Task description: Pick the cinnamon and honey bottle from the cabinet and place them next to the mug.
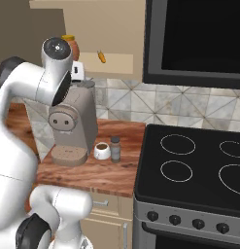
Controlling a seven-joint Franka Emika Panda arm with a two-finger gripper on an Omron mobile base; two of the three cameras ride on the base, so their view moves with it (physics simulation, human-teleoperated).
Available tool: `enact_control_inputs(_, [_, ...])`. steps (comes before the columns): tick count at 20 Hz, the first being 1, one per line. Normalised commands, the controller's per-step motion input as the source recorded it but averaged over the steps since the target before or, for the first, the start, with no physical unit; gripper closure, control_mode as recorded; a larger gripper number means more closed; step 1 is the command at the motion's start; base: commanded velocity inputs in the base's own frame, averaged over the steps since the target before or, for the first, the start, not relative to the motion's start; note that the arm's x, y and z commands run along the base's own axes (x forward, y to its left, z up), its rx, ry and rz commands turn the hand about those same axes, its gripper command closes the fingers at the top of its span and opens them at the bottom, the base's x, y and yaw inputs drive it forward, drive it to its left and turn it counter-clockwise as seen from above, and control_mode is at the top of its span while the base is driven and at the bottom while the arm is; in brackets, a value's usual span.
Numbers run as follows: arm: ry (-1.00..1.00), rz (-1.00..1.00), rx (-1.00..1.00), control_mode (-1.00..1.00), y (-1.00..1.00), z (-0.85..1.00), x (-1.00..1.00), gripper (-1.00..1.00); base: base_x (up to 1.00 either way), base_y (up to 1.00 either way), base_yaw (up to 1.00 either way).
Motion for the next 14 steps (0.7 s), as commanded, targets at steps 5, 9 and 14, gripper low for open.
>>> enact_control_inputs(5, [0.00, 0.00, 0.00, -1.00, 0.16, 0.50, 0.08, -1.00, 0.00, 0.00, 0.00])
enact_control_inputs(9, [-0.06, 0.00, 0.00, -1.00, 0.00, 0.17, 0.26, -1.00, 0.00, 0.00, 0.00])
enact_control_inputs(14, [-0.06, 0.00, 0.00, -1.00, 0.00, 0.04, 0.48, -1.00, 0.00, 0.00, 0.00])
